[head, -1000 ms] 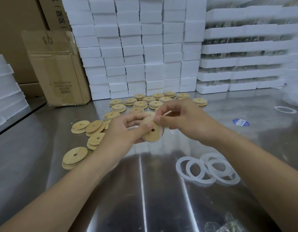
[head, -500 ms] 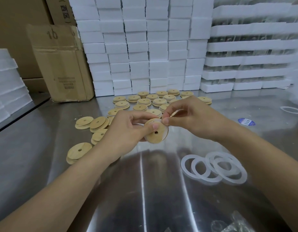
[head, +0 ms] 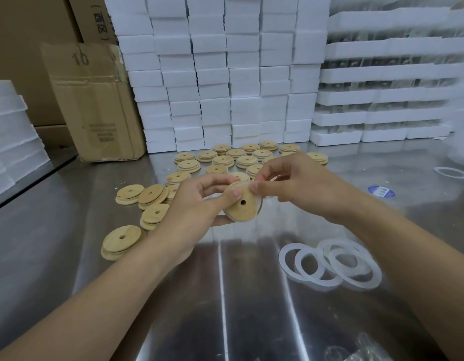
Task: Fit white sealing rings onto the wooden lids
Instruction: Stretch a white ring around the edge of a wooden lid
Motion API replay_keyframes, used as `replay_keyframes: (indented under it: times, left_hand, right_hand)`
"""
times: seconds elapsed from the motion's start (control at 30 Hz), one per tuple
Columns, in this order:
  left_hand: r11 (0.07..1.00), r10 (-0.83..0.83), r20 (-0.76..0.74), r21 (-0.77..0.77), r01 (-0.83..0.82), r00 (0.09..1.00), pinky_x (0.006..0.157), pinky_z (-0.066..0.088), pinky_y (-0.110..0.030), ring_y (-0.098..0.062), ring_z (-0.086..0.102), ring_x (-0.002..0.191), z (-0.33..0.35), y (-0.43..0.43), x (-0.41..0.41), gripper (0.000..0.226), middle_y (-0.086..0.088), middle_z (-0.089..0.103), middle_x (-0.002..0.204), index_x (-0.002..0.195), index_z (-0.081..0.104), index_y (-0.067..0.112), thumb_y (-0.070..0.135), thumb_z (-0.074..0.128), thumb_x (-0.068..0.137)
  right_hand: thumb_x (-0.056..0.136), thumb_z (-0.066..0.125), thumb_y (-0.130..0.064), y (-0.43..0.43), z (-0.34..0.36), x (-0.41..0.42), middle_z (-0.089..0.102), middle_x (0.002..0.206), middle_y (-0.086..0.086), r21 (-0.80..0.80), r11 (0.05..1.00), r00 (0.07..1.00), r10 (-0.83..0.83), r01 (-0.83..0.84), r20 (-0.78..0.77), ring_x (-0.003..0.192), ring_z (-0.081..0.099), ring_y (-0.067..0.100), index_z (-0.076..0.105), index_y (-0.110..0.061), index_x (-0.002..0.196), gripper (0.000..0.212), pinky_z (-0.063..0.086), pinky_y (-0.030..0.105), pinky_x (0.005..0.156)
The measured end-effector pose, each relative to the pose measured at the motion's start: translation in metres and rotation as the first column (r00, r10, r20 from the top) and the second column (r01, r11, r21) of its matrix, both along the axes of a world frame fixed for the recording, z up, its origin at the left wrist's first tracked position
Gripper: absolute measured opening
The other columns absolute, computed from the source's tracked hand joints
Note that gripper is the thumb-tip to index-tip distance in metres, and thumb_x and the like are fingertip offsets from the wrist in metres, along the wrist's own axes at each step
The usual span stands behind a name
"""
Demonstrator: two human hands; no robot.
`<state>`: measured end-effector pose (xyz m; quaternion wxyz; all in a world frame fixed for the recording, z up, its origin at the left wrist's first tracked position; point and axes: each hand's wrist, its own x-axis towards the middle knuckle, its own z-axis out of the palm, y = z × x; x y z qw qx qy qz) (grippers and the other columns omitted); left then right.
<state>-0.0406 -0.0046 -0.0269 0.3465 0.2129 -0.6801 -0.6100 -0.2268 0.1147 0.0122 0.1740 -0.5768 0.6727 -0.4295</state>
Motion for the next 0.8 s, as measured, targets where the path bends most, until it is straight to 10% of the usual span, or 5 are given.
replay_keyframes:
  times: [0.43,0.8]
  left_hand:
    - [1.0,-0.02,-0.015,-0.021,0.019,1.0,0.071,0.063,-0.025,-0.014,0.079,0.091,-0.001,0.003,-0.004,0.025,-0.007,0.083,0.102,0.12,0.076,0.011,0.01,0.077,0.095]
    - [0.999,-0.036,-0.094,-0.029,0.033,0.995,0.071,0.064,-0.028,-0.011,0.078,0.088,0.008,0.002,0.003,0.016,-0.006,0.083,0.102,0.108,0.08,0.018,0.012,0.077,0.094]
  right_hand:
    - [0.094,0.078,-0.032,-0.002,-0.002,0.006,0.077,0.101,0.011,0.023,0.999,0.996,-0.041,0.04,0.078,0.093,0.069,0.03,0.081,-0.022,0.086,0.013,0.058,0.048,0.093]
    - [0.084,0.087,-0.031,0.001,0.0,-0.006,0.069,0.072,0.0,-0.018,1.0,0.983,0.028,-0.025,0.183,0.064,0.056,0.002,0.083,-0.018,0.084,0.014,0.045,0.009,0.059]
